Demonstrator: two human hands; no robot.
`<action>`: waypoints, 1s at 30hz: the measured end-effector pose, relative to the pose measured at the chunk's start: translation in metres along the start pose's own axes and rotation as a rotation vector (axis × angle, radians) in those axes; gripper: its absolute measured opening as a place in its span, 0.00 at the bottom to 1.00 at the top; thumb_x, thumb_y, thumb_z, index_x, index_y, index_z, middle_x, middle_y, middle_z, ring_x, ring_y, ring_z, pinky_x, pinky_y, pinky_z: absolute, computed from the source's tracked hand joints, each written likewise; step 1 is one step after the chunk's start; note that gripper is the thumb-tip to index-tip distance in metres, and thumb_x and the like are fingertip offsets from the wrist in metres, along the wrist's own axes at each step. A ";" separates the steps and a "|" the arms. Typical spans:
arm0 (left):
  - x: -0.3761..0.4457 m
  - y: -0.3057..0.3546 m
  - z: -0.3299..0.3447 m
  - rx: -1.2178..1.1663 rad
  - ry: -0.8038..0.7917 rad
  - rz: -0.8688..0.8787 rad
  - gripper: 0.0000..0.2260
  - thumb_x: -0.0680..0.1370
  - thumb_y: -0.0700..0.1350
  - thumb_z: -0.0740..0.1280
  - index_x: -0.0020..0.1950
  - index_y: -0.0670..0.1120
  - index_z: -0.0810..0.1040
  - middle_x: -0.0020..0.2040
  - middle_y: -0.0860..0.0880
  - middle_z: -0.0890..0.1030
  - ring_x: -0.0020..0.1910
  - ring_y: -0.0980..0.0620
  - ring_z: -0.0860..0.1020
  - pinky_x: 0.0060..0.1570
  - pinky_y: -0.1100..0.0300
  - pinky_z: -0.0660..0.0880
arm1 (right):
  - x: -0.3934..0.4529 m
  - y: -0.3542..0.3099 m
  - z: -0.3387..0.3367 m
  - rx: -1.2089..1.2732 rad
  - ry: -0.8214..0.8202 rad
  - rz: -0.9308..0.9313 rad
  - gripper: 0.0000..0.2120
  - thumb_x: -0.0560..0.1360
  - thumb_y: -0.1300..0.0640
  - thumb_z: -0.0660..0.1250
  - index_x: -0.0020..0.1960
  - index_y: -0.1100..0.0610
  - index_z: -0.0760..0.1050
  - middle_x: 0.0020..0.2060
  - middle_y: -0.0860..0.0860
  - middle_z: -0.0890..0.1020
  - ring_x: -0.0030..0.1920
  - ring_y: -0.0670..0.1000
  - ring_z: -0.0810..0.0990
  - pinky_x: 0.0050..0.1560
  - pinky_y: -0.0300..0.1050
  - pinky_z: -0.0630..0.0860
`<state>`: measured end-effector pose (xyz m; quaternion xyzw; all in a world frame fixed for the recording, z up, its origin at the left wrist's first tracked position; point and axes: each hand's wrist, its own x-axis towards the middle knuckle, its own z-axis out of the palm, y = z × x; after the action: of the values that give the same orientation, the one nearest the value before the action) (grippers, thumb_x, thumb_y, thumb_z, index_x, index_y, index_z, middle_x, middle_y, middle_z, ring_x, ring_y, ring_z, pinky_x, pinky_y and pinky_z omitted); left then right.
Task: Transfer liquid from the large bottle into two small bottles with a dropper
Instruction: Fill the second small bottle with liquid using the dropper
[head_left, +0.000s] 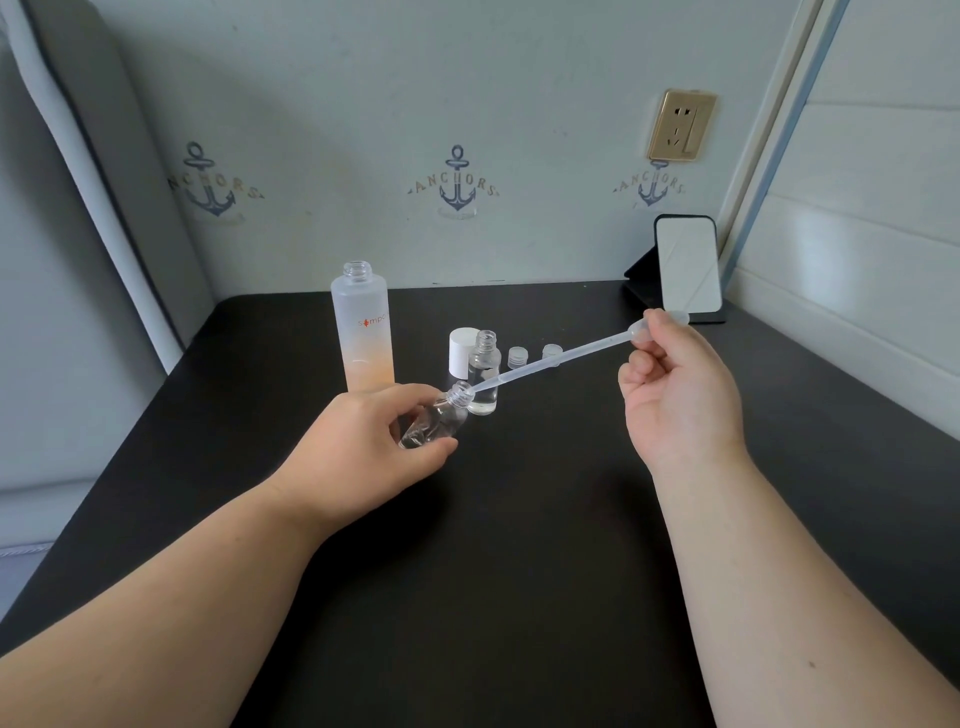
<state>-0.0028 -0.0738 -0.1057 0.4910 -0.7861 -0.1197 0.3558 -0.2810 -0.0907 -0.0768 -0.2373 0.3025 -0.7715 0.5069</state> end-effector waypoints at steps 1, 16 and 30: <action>0.000 0.000 0.000 0.001 -0.002 -0.001 0.14 0.72 0.56 0.74 0.57 0.58 0.82 0.39 0.64 0.78 0.40 0.62 0.76 0.38 0.74 0.68 | 0.000 0.000 0.000 -0.005 -0.002 -0.002 0.08 0.77 0.63 0.72 0.40 0.57 0.82 0.37 0.52 0.81 0.33 0.46 0.75 0.33 0.36 0.71; -0.001 0.002 -0.001 0.013 -0.003 -0.014 0.13 0.71 0.59 0.72 0.55 0.62 0.80 0.40 0.69 0.77 0.41 0.64 0.76 0.37 0.74 0.68 | -0.001 -0.001 0.000 -0.016 0.013 -0.026 0.03 0.76 0.63 0.73 0.44 0.58 0.83 0.37 0.51 0.82 0.36 0.46 0.78 0.37 0.35 0.73; 0.001 0.005 -0.001 -0.021 -0.023 -0.115 0.14 0.68 0.60 0.78 0.46 0.58 0.76 0.34 0.57 0.78 0.38 0.65 0.77 0.36 0.74 0.70 | -0.001 0.000 0.001 0.079 0.008 0.045 0.02 0.77 0.61 0.71 0.47 0.59 0.82 0.37 0.52 0.83 0.35 0.49 0.80 0.38 0.39 0.77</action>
<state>-0.0059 -0.0723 -0.1018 0.5300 -0.7594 -0.1539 0.3445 -0.2797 -0.0900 -0.0762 -0.2071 0.2790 -0.7724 0.5317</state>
